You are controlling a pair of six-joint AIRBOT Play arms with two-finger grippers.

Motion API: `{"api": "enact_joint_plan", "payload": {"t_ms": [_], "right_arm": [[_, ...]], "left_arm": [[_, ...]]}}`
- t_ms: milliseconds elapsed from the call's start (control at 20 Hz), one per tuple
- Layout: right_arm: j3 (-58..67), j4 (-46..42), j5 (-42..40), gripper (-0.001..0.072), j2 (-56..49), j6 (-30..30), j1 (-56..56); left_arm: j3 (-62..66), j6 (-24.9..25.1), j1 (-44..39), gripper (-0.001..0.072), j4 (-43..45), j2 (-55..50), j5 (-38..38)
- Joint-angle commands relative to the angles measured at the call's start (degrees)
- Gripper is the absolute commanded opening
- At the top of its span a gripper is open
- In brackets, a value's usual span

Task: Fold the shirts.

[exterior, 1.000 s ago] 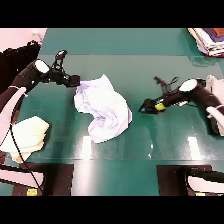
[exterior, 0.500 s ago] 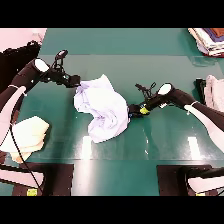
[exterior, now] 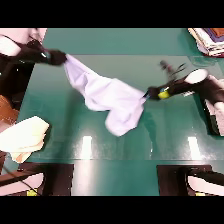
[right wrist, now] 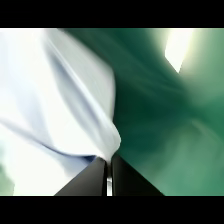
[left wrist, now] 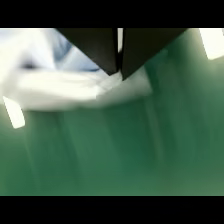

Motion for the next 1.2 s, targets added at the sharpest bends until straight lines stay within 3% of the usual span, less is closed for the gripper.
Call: {"api": "enact_joint_plan", "payload": {"t_ms": [0,300,700,850,1150], "right_arm": [[8.61,-0.59,3.34,0.0014,9.55,0.09,-8.63],[27.50,-0.83,3.87,0.0013,19.67,0.00,-13.07],[46.66,-11.06,10.49,0.0014,23.54,0.13,-13.00],[52.50,-10.43,14.60,0.0014,20.13,2.01,-12.98],[36.00,-10.21,23.21,0.0014,9.46,5.92,-2.62]], "left_arm": [[7.39,-0.02,0.37,0.0023,0.44,10.80,-0.28],[16.37,-0.13,0.37,0.0023,-1.18,24.90,-0.50],[31.39,-0.66,0.37,0.0022,-3.15,26.49,-3.50],[31.91,-0.72,0.37,0.0022,-3.15,26.16,-5.77],[10.64,-3.52,0.37,0.0023,-3.04,22.88,-16.17]]}}
